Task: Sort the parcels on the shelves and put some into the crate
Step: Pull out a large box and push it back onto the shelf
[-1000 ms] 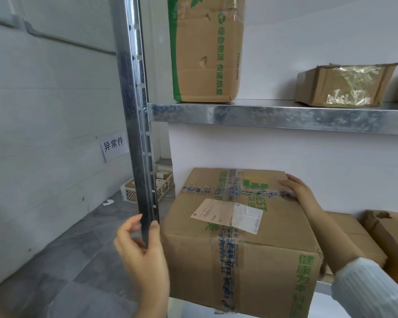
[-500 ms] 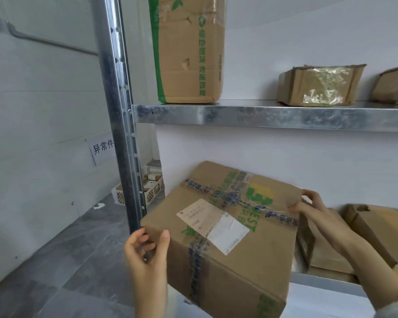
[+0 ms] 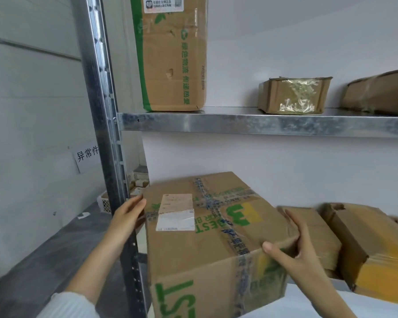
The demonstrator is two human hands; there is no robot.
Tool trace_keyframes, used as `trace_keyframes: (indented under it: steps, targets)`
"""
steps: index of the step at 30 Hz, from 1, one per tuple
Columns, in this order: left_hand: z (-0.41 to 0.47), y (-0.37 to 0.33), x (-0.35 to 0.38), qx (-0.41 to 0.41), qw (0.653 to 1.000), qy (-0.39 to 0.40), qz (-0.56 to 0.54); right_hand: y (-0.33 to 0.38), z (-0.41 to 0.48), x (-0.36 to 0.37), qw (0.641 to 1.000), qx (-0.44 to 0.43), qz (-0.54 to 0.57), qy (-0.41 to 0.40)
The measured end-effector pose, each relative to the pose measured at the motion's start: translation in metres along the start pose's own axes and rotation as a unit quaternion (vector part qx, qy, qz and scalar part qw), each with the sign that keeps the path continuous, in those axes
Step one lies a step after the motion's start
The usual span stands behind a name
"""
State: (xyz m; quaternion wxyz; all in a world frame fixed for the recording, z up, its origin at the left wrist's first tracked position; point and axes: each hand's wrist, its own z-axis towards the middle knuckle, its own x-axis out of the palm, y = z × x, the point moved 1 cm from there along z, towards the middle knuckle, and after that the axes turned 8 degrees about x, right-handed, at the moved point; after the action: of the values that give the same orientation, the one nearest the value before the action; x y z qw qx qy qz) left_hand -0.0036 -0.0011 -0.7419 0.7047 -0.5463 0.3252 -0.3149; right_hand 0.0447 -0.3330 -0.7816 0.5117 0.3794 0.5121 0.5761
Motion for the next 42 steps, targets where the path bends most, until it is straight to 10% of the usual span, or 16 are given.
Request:
trace_keyframes:
  steps: [6, 13, 30, 42]
  targets:
    - [0.003, -0.014, -0.015, 0.037, 0.971, 0.012, 0.235, -0.002, -0.022, 0.045, 0.995, -0.013, 0.061, -0.076]
    - [-0.051, -0.026, -0.028, 0.018, 0.983, 0.095, 0.159, -0.004, -0.025, 0.089, 0.988, 0.001, 0.097, -0.117]
    - [-0.036, 0.01, -0.009, 0.237, 0.912, -0.13, 0.308, -0.009, -0.009, 0.112, 0.989, 0.005, 0.019, -0.144]
    - [-0.012, 0.035, -0.019, 0.214, 0.886, -0.102, 0.398, 0.002, -0.016, 0.066, 0.99, 0.079, 0.112, 0.02]
